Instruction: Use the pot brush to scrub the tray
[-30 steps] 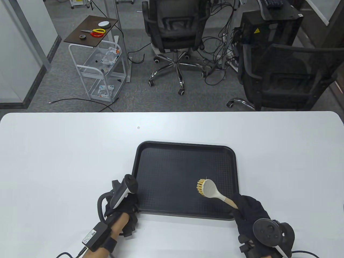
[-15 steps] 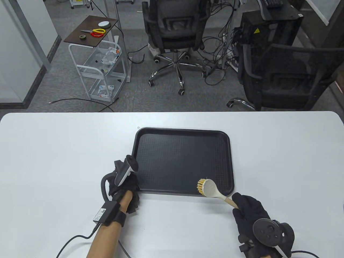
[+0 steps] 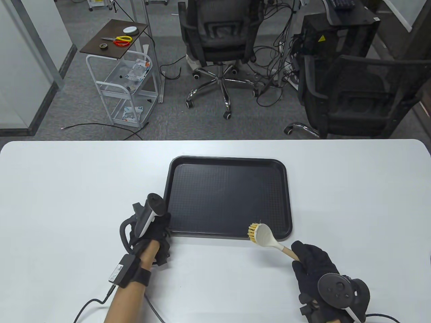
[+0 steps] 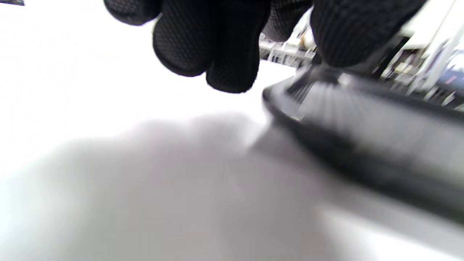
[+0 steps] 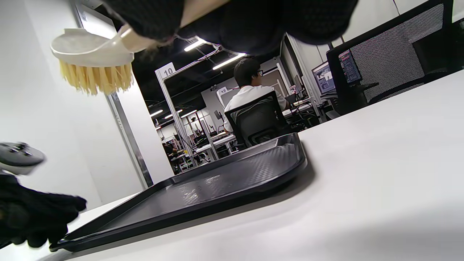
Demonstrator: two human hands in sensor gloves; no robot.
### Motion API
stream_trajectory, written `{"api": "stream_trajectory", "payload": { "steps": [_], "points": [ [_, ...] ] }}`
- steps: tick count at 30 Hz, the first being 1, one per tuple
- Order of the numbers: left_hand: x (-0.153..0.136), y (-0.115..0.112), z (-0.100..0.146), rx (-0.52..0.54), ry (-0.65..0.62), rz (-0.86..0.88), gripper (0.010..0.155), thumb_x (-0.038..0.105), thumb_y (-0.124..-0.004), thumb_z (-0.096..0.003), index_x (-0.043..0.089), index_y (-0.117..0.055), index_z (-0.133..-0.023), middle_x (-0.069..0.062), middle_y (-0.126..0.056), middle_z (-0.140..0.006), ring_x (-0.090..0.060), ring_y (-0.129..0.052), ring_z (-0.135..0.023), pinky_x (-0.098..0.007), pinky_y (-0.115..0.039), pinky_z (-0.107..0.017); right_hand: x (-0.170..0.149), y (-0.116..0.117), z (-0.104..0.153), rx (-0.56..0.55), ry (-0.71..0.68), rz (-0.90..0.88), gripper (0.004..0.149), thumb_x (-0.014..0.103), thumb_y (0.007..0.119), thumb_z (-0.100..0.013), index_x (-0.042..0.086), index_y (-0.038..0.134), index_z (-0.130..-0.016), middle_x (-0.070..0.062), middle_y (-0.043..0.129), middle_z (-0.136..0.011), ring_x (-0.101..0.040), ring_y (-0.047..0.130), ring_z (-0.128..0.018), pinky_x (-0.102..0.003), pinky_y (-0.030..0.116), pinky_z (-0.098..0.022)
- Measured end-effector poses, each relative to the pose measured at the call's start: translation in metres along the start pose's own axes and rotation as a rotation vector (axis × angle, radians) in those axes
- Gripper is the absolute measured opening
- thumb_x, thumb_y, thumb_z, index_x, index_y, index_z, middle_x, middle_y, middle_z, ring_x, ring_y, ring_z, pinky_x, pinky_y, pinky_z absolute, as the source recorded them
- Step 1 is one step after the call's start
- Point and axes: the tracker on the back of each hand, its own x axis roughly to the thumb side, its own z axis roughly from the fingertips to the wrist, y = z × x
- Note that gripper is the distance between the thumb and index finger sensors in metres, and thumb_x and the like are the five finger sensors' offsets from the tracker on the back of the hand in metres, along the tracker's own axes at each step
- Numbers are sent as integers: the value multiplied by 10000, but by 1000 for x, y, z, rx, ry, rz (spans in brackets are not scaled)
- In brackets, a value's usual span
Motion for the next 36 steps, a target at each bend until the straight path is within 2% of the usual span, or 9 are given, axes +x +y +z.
{"api": "stream_trajectory", "payload": {
  "steps": [2,5,7,13,17,23,28,31,36],
  "points": [
    [-6,23,21,58,-93,72,763,581,-767,-398,364,-484,-1072,26,-663,-1053,-258,-662,-964,-501,-460,-761,-1,1,-1,10,2,-5,547,349,804,-454,285,667,-979,-33,725,-925,-199,864,-704,-415,798,-521],
    [-17,43,51,146,-225,178,778,625,-782,-378,392,-520,-1072,60,-606,-1124,-304,-571,-1087,-537,-432,-792,-1,2,-1,8,2,8,547,349,806,-450,285,670,-976,-34,726,-923,-200,865,-701,-415,799,-519],
    [-26,47,69,128,-295,211,795,651,-782,-375,412,-502,-1080,73,-569,-1153,-297,-512,-1128,-545,-394,-810,-2,4,-2,8,8,22,545,349,805,-451,285,671,-975,-35,728,-921,-201,867,-699,-415,800,-518],
    [-41,29,95,66,-437,237,814,669,-783,-374,437,-468,-1088,95,-480,-1186,-255,-400,-1162,-544,-296,-827,-3,6,-3,11,18,35,545,350,805,-450,283,672,-975,-36,730,-919,-201,869,-695,-415,802,-513],
    [-41,17,99,10,-459,218,831,675,-782,-372,449,-434,-1091,107,-430,-1198,-253,-341,-1171,-545,-255,-829,-4,8,-5,-3,33,50,555,353,800,-456,295,648,-987,-32,725,-925,-198,865,-702,-414,799,-522],
    [-37,16,100,32,-481,220,828,671,-783,-370,445,-438,-1089,108,-428,-1196,-247,-343,-1170,-545,-245,-828,18,13,-14,74,-42,47,548,344,787,-471,316,637,-998,-17,730,-938,-215,852,-741,-461,760,-584],
    [-38,16,99,42,-467,230,823,650,-796,-373,431,-452,-1087,107,-421,-1192,-240,-326,-1166,-532,-236,-829,51,39,-36,202,-113,105,534,332,767,-479,340,641,-998,23,737,-955,-227,819,-790,-505,698,-649],
    [-40,16,99,44,-466,239,820,648,-798,-373,430,-457,-1086,107,-422,-1192,-239,-322,-1167,-531,-229,-828,65,67,-53,323,-134,119,526,327,764,-479,347,651,-993,41,744,-957,-230,804,-815,-519,670,-671],
    [-40,16,99,40,-468,240,815,641,-794,-379,426,-456,-1088,100,-417,-1192,-237,-320,-1167,-530,-228,-828,75,111,-67,437,-155,183,516,320,771,-469,351,684,-977,49,785,-937,-225,824,-819,-533,679,-670]
  ]
}}
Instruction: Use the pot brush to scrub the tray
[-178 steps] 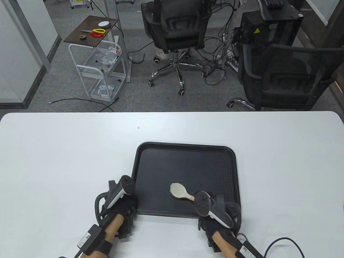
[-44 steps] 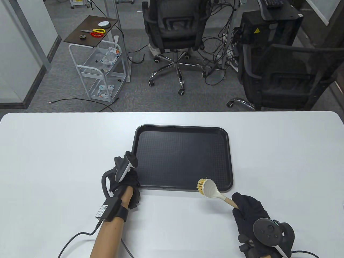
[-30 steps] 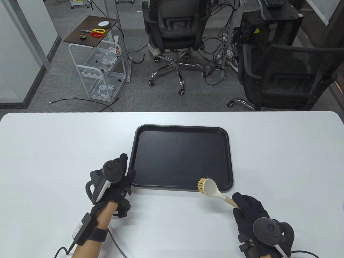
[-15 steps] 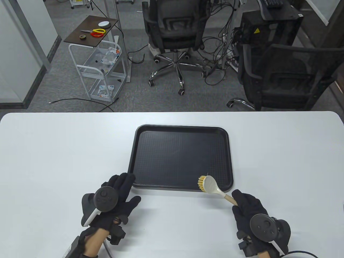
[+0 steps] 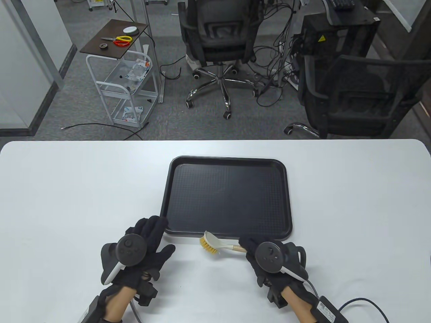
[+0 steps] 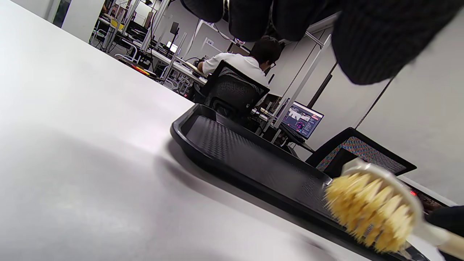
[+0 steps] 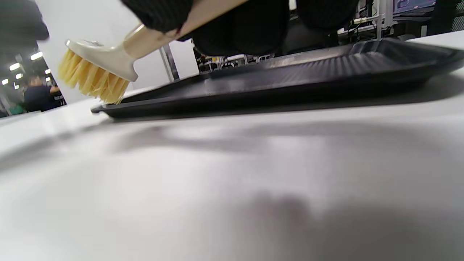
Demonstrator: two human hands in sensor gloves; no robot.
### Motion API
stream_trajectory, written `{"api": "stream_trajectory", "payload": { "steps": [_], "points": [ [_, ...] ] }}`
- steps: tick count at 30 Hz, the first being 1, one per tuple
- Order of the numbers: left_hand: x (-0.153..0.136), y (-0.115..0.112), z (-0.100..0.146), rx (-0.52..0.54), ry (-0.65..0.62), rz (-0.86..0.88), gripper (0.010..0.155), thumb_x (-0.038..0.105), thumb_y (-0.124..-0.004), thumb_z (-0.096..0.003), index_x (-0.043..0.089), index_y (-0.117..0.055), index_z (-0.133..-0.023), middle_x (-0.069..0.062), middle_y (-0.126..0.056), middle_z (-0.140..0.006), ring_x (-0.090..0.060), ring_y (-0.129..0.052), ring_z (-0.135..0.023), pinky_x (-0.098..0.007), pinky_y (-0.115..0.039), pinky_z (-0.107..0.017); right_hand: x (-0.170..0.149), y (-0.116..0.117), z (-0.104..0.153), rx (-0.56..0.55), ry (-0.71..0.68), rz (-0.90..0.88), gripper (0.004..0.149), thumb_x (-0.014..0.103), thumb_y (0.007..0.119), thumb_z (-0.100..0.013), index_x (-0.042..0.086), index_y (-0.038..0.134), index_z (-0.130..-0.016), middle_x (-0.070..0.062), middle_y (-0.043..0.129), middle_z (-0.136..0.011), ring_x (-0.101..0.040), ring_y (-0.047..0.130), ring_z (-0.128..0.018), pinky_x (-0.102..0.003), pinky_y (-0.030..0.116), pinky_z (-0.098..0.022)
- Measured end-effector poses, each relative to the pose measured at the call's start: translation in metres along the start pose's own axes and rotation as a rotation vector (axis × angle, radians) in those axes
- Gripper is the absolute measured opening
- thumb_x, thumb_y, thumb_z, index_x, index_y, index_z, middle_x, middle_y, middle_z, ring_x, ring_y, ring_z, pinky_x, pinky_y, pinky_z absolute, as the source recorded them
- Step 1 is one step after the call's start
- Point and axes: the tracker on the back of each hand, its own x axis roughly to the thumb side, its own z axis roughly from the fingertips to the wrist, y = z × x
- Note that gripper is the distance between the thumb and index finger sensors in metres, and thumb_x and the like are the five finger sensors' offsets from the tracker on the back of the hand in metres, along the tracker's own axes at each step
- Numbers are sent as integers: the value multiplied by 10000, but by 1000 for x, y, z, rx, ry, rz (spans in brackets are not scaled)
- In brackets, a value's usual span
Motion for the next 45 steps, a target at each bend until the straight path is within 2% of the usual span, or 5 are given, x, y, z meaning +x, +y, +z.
{"api": "stream_trajectory", "payload": {
  "steps": [6,20,27,33,45],
  "points": [
    [-1,-1,0,-12,1,-1,811,635,-793,-381,423,-456,-1087,100,-412,-1191,-236,-316,-1164,-527,-222,-826,6,21,-5,20,-6,67,513,330,789,-465,349,706,-970,57,829,-931,-225,848,-855,-549,686,-671],
    [-2,1,2,-3,-3,2,798,624,-784,-391,416,-454,-1088,97,-411,-1189,-233,-317,-1162,-525,-224,-826,11,29,-2,21,-13,216,543,371,829,-444,337,708,-973,53,849,-944,-248,807,-910,-525,674,-673],
    [-2,1,3,-13,4,0,797,626,-785,-390,416,-462,-1087,98,-411,-1190,-235,-315,-1162,-526,-224,-825,8,-28,24,-179,-27,24,635,451,806,-447,327,606,-1036,-21,672,-1082,-314,637,-1022,-568,570,-723],
    [-3,1,2,-15,10,2,799,629,-786,-389,417,-461,-1087,101,-398,-1192,-234,-295,-1163,-521,-212,-825,-20,-69,46,-358,59,-44,700,499,782,-455,299,531,-1078,-67,526,-1150,-357,477,-1089,-603,463,-754],
    [-23,-4,-5,-61,98,44,800,618,-793,-389,415,-460,-1087,105,-360,-1195,-230,-231,-1161,-510,-149,-823,-77,-39,31,-158,291,-46,729,497,755,-472,298,436,-1097,-65,406,-1176,-367,354,-1106,-608,376,-768]
  ]
}}
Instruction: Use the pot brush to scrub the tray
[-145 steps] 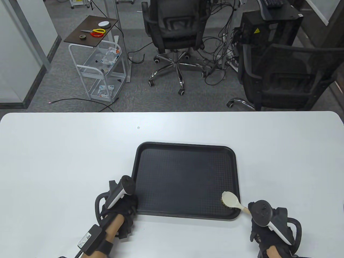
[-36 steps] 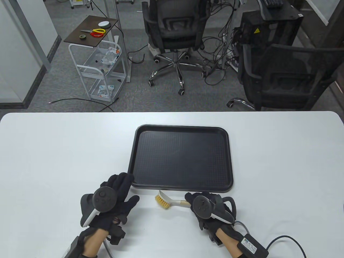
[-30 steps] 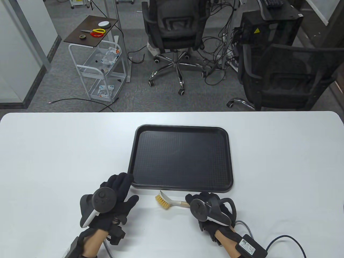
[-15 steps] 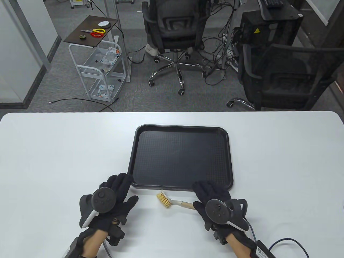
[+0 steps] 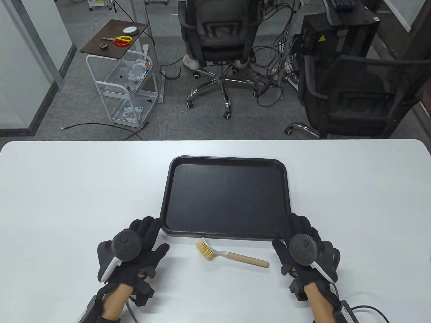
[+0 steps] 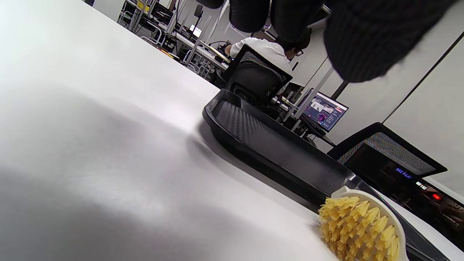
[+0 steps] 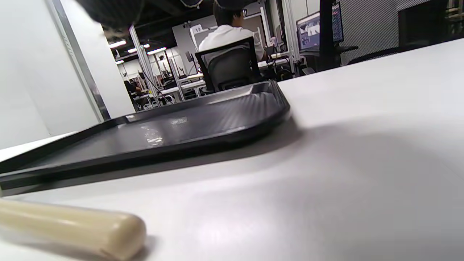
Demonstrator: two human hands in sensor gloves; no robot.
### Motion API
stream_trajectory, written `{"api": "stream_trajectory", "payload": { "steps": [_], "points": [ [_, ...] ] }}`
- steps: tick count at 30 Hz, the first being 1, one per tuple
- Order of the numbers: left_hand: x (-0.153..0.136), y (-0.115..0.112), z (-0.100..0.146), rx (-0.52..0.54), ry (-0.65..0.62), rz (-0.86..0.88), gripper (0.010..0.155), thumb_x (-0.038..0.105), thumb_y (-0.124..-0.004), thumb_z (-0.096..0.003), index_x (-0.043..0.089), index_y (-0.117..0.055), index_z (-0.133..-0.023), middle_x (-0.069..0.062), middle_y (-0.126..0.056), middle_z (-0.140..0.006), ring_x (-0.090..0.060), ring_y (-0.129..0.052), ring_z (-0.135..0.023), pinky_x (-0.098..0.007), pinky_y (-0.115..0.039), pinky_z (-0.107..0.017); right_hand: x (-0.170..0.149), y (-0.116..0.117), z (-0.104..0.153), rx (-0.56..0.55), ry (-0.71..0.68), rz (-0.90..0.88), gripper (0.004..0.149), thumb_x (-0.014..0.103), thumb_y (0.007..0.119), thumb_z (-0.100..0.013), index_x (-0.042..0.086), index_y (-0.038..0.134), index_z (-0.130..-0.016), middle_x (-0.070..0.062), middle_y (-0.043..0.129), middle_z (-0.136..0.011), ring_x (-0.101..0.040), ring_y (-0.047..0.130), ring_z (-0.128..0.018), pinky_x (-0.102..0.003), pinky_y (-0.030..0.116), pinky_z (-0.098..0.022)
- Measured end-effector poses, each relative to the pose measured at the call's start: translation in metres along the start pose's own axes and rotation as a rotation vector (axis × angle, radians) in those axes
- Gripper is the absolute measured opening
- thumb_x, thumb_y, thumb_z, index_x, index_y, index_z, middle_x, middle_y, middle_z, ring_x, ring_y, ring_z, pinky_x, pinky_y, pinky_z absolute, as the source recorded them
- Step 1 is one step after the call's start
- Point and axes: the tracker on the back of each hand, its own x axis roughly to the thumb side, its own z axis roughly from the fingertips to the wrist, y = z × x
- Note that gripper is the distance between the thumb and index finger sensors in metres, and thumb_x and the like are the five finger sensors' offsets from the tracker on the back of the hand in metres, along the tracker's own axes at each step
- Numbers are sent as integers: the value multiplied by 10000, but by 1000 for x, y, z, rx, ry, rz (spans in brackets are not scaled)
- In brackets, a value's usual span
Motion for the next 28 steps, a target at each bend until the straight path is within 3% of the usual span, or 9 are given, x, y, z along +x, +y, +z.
{"api": "stream_trajectory", "payload": {
  "steps": [12,28],
  "points": [
    [0,2,0,-3,-7,18,803,623,-788,-391,415,-452,-1090,104,-355,-1196,-232,-233,-1161,-511,-147,-821,-4,11,-5,64,26,31,729,500,751,-473,301,429,-1096,-67,392,-1176,-367,347,-1102,-605,373,-768],
    [-1,-7,-6,-45,17,14,818,638,-787,-385,415,-442,-1092,103,-336,-1198,-234,-225,-1160,-513,-147,-820,10,0,6,49,-42,-37,728,499,752,-477,300,428,-1098,-62,419,-1172,-362,360,-1101,-603,371,-772]
  ]
}}
